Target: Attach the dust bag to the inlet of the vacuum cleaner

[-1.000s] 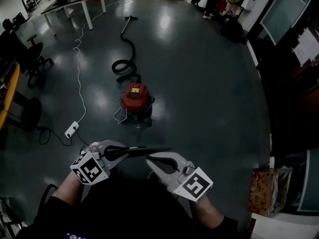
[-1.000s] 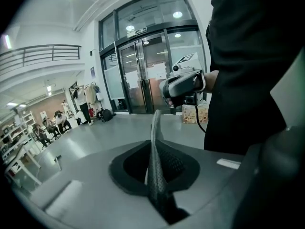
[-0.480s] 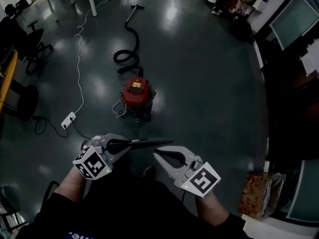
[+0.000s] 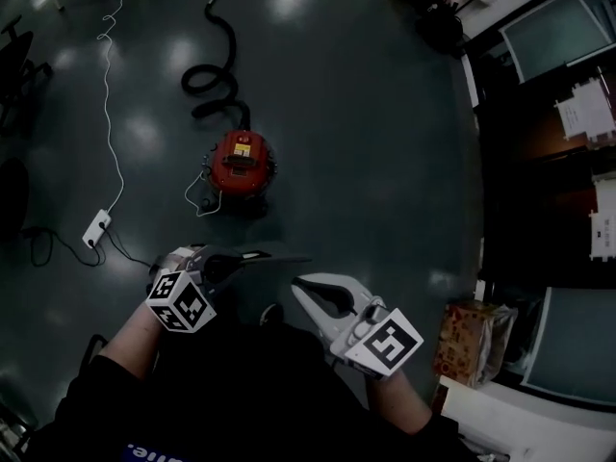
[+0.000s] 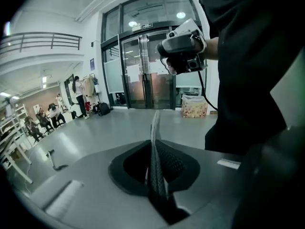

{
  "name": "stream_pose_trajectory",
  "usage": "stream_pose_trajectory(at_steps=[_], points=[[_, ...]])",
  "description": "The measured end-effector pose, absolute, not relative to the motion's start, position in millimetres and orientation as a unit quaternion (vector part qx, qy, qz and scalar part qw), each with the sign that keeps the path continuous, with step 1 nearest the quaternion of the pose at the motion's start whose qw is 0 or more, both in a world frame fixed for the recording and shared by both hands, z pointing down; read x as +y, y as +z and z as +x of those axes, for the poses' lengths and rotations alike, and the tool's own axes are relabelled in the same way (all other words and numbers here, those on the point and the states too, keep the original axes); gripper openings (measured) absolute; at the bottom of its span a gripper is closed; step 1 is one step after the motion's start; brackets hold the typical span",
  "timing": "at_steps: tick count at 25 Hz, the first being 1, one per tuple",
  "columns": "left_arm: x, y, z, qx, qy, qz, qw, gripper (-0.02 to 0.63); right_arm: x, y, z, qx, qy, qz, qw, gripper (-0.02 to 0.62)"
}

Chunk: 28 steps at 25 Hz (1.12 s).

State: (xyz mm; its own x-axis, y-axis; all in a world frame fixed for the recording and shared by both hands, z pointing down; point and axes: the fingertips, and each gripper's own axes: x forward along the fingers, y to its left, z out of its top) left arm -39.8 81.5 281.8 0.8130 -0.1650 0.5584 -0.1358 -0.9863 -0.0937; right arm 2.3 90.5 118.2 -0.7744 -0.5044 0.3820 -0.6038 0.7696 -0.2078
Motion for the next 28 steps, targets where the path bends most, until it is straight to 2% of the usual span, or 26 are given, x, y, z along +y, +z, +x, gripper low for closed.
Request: stream_pose_trajectory(at_steps=[11, 20, 28], points=[[27, 346, -31, 0.114, -0.295, -0.949, 0.003, 0.025, 29, 171, 8, -0.912, 0.194, 0.327, 0.154, 0.003], [5, 441, 15, 0.102, -0.337, -0.936, -0.031, 0.025, -13, 250, 50, -0.916, 0.237, 0.280, 0.160, 0.003], [1, 541, 33, 0.068, -0.358, -0.930, -0.033, 0.025, -48, 339, 76, -0.906, 0.272, 0.287, 0.150, 0.003]])
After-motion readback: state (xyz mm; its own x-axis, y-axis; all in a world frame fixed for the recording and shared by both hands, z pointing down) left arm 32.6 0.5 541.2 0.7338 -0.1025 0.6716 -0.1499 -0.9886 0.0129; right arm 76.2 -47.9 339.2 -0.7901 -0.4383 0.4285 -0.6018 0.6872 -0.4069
